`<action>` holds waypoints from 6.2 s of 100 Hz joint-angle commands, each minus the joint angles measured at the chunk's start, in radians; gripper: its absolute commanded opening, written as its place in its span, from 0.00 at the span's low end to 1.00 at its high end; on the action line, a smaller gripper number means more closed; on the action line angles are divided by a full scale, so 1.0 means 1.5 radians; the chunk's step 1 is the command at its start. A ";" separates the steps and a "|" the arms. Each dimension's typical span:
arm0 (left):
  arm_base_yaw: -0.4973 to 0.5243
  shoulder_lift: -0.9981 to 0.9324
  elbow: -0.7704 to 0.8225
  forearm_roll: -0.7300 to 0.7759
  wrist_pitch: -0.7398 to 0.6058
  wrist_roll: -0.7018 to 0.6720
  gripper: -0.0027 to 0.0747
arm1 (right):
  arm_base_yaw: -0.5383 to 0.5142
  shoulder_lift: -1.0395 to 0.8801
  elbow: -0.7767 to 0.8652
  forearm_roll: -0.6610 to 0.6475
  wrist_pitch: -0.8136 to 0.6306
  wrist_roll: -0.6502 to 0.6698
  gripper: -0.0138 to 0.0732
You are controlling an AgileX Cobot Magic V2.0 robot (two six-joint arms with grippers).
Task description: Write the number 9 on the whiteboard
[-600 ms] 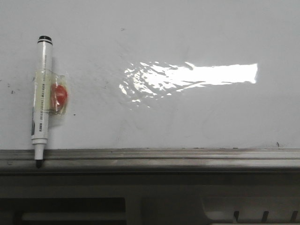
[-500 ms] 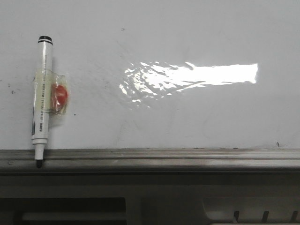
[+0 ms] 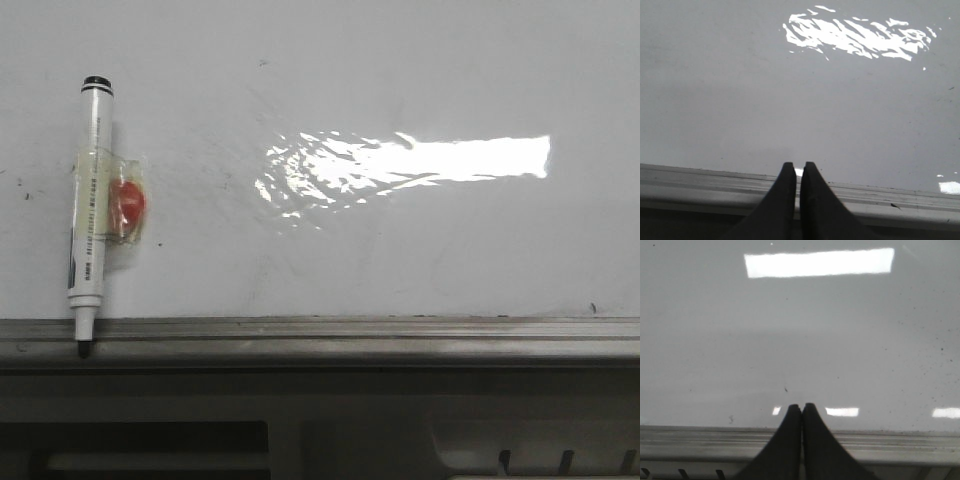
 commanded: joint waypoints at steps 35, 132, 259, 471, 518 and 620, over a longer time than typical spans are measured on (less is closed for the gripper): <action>0.001 -0.021 0.020 0.009 -0.035 -0.004 0.01 | 0.000 -0.016 0.019 -0.244 -0.054 -0.006 0.07; 0.001 -0.006 -0.025 -0.342 -0.184 0.001 0.01 | 0.000 -0.007 -0.060 0.372 -0.173 0.006 0.07; -0.185 0.527 -0.301 -0.527 0.080 0.308 0.50 | 0.000 0.164 -0.319 0.245 0.115 -0.072 0.64; -0.314 0.711 -0.393 -0.688 0.284 0.974 0.01 | 0.029 0.381 -0.413 0.887 0.387 -0.850 0.64; -0.314 0.711 -0.393 -0.762 0.293 1.194 0.01 | 0.315 0.555 -0.455 0.895 0.270 -0.921 0.65; -0.314 0.711 -0.393 -0.779 0.297 1.225 0.01 | 0.499 0.802 -0.557 0.900 0.160 -0.922 0.33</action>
